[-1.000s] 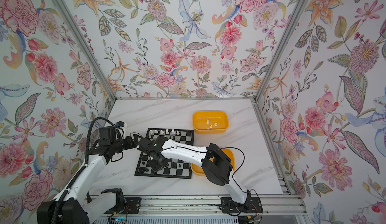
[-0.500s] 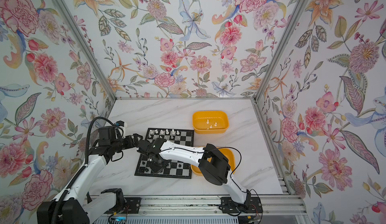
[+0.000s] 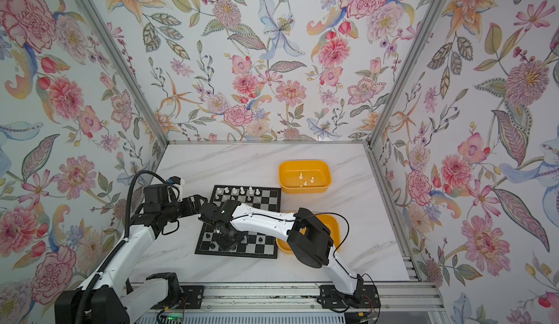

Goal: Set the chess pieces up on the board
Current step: 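Lower the black piece onto the nearest row and open the right gripper, then move the right gripper back over the black-piece tray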

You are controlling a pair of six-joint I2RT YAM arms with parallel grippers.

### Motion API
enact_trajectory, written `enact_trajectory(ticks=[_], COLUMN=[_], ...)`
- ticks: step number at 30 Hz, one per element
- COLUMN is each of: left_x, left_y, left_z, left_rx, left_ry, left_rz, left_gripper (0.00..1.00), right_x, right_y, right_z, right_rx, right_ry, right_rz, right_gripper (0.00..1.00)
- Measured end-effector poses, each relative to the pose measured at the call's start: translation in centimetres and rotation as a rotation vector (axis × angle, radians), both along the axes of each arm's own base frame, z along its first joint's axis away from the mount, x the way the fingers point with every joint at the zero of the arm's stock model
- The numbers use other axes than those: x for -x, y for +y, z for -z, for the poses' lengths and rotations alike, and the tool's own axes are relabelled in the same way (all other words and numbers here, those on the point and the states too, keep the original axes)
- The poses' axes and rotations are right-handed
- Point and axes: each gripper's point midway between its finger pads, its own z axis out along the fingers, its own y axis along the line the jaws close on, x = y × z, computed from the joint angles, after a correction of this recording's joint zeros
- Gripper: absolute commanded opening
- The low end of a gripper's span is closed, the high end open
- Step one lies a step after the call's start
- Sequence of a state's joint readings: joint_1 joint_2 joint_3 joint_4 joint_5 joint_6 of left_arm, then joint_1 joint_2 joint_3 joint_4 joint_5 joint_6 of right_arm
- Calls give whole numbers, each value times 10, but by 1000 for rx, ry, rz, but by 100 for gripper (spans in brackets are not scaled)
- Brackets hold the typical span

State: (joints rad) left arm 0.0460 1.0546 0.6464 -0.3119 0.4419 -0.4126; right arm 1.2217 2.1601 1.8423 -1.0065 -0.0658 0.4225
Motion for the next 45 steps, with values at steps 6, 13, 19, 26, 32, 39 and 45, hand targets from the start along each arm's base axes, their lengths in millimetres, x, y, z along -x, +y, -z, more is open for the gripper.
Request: enact_trajectory(ticks=[6,13,19,26,32,39,45], left_x=[0,-1,-1,-9,-12,16,27], left_y=[0,0,1,-1,-59,-161,-212], left_z=[0,0,-1,-22,-61,-84,-73], left_rx=[4,4,0,4,25,71,59], left_ry=[0,-1,-3,-66,-203,-295,-260], left_rz=[-5,-5,-7,2,171,475,610], left_gripper=[97,97,97,96,97,98,99], right_x=[-2,-11,-36,-103,-127,-106,-97], right_y=[-1,-1,-8,-61,-167,-254,-298], right_z=[0,-5,-39,-123,-114,-58,-43], right_rx=[1,-6,-61,-192,-103,21,41], right_ry=[-3,-30,-90,-235,-268,-182,-165], right_rz=[-3,7,47,208,395,539,653], right_gripper=[37,38,43,43,40,40,39])
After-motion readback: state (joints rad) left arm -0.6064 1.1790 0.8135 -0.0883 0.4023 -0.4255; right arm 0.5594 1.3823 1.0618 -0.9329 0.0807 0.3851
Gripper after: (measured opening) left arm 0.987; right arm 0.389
